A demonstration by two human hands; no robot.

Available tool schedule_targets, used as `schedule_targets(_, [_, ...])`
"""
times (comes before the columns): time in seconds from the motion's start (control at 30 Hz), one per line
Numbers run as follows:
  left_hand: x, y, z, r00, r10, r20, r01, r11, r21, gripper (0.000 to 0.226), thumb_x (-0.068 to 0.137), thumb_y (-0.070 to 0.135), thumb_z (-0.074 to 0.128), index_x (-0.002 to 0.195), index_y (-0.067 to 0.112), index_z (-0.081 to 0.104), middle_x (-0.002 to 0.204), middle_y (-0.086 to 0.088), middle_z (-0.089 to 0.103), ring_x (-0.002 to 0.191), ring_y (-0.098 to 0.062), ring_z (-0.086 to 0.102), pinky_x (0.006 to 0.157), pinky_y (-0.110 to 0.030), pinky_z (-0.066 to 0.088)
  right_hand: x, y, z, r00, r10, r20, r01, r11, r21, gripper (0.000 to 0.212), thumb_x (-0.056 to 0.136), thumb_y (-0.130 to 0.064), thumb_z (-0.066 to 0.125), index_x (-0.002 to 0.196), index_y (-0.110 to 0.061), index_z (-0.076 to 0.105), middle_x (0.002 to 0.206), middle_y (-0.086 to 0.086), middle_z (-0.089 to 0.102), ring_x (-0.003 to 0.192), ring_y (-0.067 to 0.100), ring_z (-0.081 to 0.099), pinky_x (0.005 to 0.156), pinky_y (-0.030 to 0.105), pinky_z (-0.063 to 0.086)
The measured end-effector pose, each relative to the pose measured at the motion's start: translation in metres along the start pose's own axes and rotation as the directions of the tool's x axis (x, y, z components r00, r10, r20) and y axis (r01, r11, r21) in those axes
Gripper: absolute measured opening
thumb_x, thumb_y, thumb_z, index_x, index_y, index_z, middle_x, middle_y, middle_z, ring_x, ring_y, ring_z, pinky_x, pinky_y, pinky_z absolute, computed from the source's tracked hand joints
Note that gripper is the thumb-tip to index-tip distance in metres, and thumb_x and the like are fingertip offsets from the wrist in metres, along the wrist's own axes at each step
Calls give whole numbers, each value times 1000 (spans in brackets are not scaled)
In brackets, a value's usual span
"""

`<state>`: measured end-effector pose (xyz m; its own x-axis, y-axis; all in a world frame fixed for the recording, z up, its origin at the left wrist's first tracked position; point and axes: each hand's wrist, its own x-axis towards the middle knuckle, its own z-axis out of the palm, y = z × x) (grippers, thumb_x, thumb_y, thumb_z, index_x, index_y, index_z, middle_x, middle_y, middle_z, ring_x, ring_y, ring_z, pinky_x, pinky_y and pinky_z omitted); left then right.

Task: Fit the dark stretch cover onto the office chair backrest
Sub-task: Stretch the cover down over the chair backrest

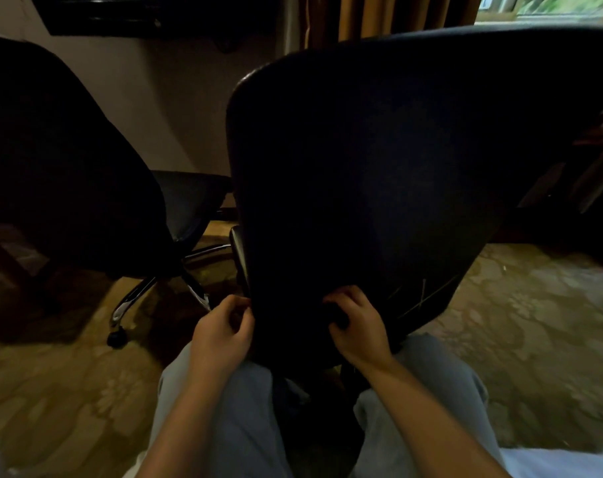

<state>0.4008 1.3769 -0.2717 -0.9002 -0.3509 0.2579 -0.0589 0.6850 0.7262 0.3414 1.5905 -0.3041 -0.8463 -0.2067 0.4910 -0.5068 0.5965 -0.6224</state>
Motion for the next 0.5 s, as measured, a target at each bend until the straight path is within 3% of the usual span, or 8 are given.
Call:
schedule_targets(0.1, [0,-1,0,1000,6,15,-5,1000,-17,11,89,14,63,97,22,66,73,21,59,70,8,55,57,-7,38,3,0,-15,987,27,-160,-14,997,82,43,63,2,53,103,-10,62,104,3,56,96,10,54,84,7,40])
schedule_targets(0.17, [0,0,1,1000,12,13,-11,1000,-27,11,89,14,63,95,22,67,74,22,59,69,10,55,58,-5,39,7,0,-26,938,121,-324,-77,986,145,42,65,4,51,106,-2,58,104,3,53,96,7,50,88,4,36])
schedule_targets(0.23, [-1,1,2,1000,14,9,-14,999,-37,9,89,14,63,93,22,66,74,21,60,69,9,56,58,-5,40,12,3,-36,835,315,-452,-217,942,257,44,69,-3,50,112,-5,55,107,2,53,99,7,49,89,7,36])
schedule_targets(0.33, [-1,3,4,1000,20,10,-19,998,-52,7,89,14,63,89,21,65,72,14,62,69,5,58,58,-9,42,17,7,-40,693,540,-478,-368,835,410,46,72,-11,50,118,-10,52,111,4,55,103,14,53,93,27,43])
schedule_targets(0.4, [-2,4,6,999,44,19,-43,996,-73,8,88,13,64,88,21,65,73,14,62,71,5,59,60,-8,42,16,1,-34,722,510,-468,-356,853,380,43,74,-6,53,117,-8,52,109,5,54,102,16,53,93,29,43])
schedule_targets(0.5, [-3,4,6,997,70,43,-66,995,-78,10,88,12,64,90,21,66,75,18,62,71,5,59,60,-7,42,6,-10,-19,888,254,-383,-184,960,209,40,66,-4,57,106,-3,57,103,2,51,93,6,49,86,5,36])
